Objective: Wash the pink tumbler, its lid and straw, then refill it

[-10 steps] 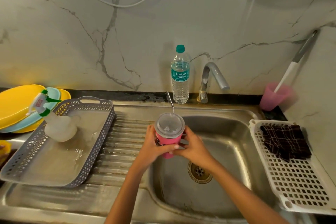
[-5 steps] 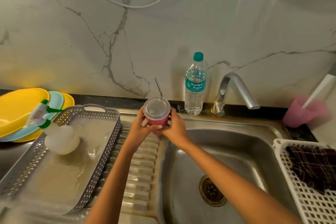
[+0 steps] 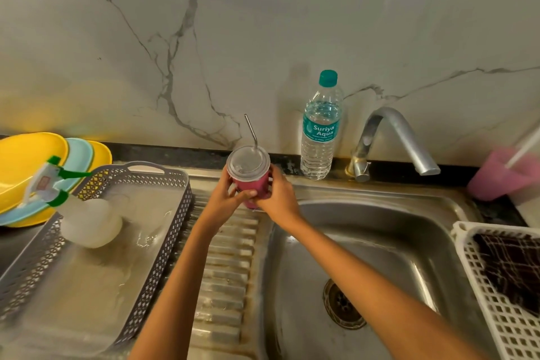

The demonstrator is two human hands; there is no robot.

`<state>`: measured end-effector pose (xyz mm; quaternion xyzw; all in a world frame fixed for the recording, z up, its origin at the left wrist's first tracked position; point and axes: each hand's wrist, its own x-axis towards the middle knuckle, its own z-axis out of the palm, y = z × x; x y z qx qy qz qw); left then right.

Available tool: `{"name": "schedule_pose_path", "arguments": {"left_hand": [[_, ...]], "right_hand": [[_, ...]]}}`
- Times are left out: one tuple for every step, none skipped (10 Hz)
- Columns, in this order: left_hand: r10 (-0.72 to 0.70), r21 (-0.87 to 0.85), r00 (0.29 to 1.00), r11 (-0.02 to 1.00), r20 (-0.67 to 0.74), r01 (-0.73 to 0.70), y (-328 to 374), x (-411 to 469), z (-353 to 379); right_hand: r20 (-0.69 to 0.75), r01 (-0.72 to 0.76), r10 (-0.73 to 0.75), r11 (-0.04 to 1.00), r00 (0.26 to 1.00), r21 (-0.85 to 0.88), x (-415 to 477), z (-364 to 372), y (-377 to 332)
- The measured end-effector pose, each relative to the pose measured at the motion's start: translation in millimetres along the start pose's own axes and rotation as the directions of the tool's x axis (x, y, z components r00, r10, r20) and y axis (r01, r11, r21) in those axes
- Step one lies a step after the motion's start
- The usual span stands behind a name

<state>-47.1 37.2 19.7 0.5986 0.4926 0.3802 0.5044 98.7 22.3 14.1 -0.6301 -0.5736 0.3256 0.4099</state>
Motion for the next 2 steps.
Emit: {"name": "schedule_pose_path", "arguments": {"left_hand": [[0.007, -0.008, 1.0, 1.0, 0.009, -0.006, -1.4, 1.1, 0.5], [0.03, 0.022, 0.999, 0.999, -0.043, -0.029, 0.6, -11.3, 10.0]], "right_hand": [[0.022, -0.006, 0.007, 0.999, 1.0, -0.036, 1.6, -0.6, 0.8], [0.068, -0.001, 0.005, 0.999, 0.998, -0.049, -3.2, -7.2, -4.6]]}}
